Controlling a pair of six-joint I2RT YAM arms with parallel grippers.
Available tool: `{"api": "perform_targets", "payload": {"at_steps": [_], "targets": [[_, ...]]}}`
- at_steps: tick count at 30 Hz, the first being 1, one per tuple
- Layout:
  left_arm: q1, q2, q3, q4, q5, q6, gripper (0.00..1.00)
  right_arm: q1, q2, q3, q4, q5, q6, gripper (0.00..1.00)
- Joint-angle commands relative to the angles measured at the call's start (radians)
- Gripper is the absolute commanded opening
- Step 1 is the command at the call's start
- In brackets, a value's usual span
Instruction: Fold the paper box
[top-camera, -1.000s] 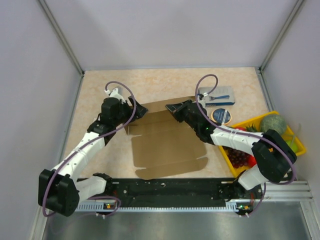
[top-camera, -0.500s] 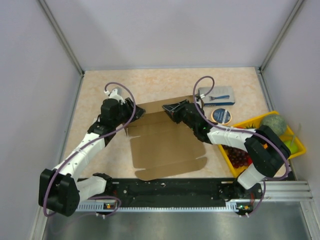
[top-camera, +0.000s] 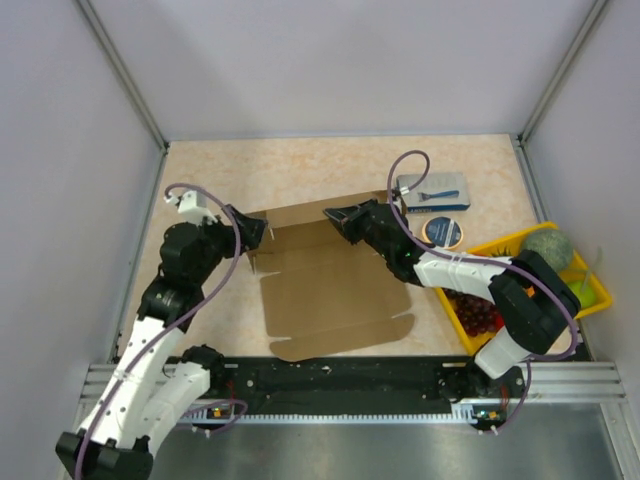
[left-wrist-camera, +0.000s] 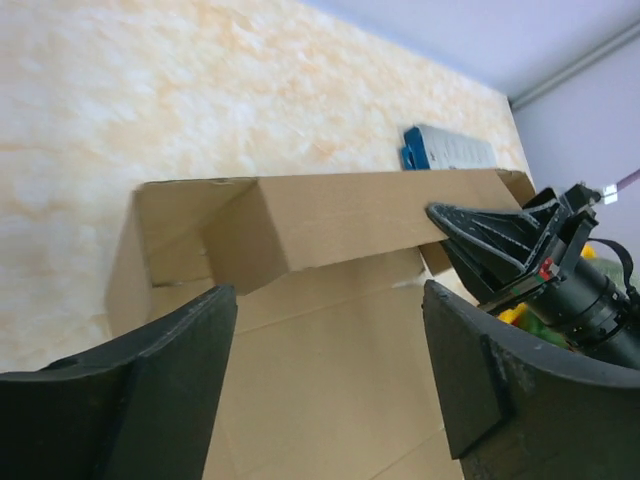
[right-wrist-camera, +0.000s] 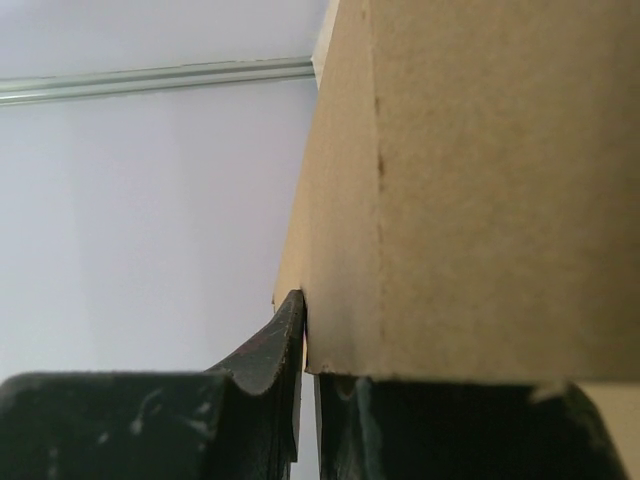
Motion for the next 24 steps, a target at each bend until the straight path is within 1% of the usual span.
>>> {"api": "perform_targets", "payload": {"at_steps": [1, 2, 3, 4, 6, 8, 10, 12, 13, 14, 15, 17, 18, 19, 22, 24], "targets": [[0.030, -0.094, -0.093, -0.100, -0.071, -0.049, 0.73, -0.002, 0.006, 0.030, -0.050, 0.010, -0.003, 0.03], [0.030, -0.103, -0.126, -0.094, -0.060, -0.088, 0.60, 0.001, 0.007, 0.031, -0.053, 0.013, -0.003, 0.03], [0.030, -0.109, -0.195, -0.066, -0.043, -0.106, 0.57, 0.001, 0.006, 0.031, -0.055, 0.014, -0.003, 0.03], [0.029, -0.117, -0.228, -0.054, -0.049, -0.116, 0.56, -0.001, 0.006, 0.031, -0.056, 0.016, -0.003, 0.03], [0.030, -0.123, -0.316, -0.005, -0.031, -0.130, 0.58, 0.001, 0.003, 0.031, -0.056, 0.017, -0.005, 0.03], [0.029, -0.122, -0.361, 0.067, -0.037, -0.161, 0.59, -0.001, 0.000, 0.035, -0.058, 0.017, -0.008, 0.02], [0.023, -0.100, -0.416, 0.162, -0.055, -0.170, 0.54, -0.001, 0.000, 0.033, -0.059, 0.021, -0.009, 0.02], [0.013, -0.050, -0.452, 0.210, -0.087, -0.178, 0.49, -0.001, -0.005, 0.031, -0.062, 0.022, -0.009, 0.02], [0.004, -0.028, -0.459, 0.224, -0.144, -0.169, 0.48, -0.001, -0.003, 0.033, -0.062, 0.022, -0.012, 0.02], [0.000, -0.002, -0.464, 0.302, -0.159, -0.157, 0.46, 0.001, -0.005, 0.033, -0.064, 0.025, -0.014, 0.02], [-0.002, 0.050, -0.463, 0.324, -0.166, -0.152, 0.42, 0.001, -0.005, 0.030, -0.067, 0.025, -0.014, 0.01], [-0.005, 0.104, -0.456, 0.397, -0.163, -0.153, 0.38, 0.001, -0.005, 0.027, -0.067, 0.025, -0.012, 0.01], [-0.007, 0.160, -0.452, 0.423, -0.158, -0.156, 0.35, -0.001, -0.008, 0.027, -0.067, 0.027, -0.011, 0.01], [-0.010, 0.190, -0.441, 0.434, -0.154, -0.162, 0.31, 0.001, -0.006, 0.028, -0.070, 0.030, -0.012, 0.00], [-0.022, 0.271, -0.401, 0.452, -0.184, -0.182, 0.27, 0.002, -0.005, 0.028, -0.067, 0.030, -0.011, 0.00], [-0.030, 0.312, -0.398, 0.517, -0.236, -0.173, 0.27, 0.001, -0.005, 0.030, -0.068, 0.031, -0.012, 0.00]]}}
